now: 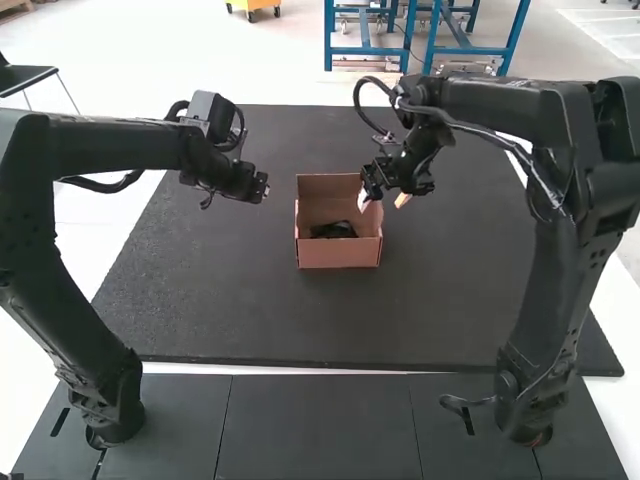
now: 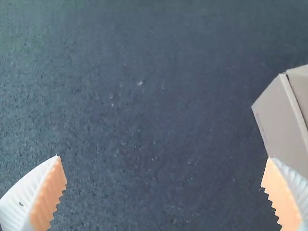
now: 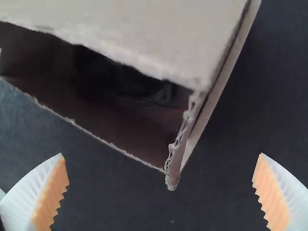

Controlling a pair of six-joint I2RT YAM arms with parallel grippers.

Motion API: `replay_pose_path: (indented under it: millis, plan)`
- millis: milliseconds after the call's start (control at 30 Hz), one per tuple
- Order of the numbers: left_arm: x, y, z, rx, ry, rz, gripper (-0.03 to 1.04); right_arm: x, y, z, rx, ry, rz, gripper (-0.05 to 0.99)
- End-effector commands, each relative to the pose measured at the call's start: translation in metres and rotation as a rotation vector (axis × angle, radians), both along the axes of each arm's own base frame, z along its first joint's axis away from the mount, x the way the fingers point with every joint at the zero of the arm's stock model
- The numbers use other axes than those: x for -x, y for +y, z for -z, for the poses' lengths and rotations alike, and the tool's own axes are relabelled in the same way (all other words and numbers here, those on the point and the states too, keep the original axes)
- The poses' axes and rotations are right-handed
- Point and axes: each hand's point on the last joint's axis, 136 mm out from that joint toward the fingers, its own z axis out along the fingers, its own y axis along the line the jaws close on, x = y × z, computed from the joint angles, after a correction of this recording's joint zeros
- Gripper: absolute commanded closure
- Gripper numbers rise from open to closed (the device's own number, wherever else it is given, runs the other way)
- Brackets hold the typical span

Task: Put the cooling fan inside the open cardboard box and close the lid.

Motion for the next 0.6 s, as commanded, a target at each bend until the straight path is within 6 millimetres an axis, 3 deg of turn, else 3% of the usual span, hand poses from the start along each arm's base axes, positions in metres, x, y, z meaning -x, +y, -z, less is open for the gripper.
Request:
replay_pose_path:
  millis: [0,300,567]
  plan:
    - [-0.014,-0.003,-0.041,0.019,-0.105,-0.004,0.05,0.001,0.011,-0.058,-0.066,-0.123,-0.028,0.05]
    - [-0.029,-0.016,-0.067,0.039,-0.162,0.015,0.05,0.023,0.003,-0.107,-0.102,-0.183,-0.013,0.06]
    - [-0.033,-0.045,-0.079,0.053,-0.183,0.069,0.05,0.054,-0.014,-0.12,-0.096,-0.215,-0.007,0.06]
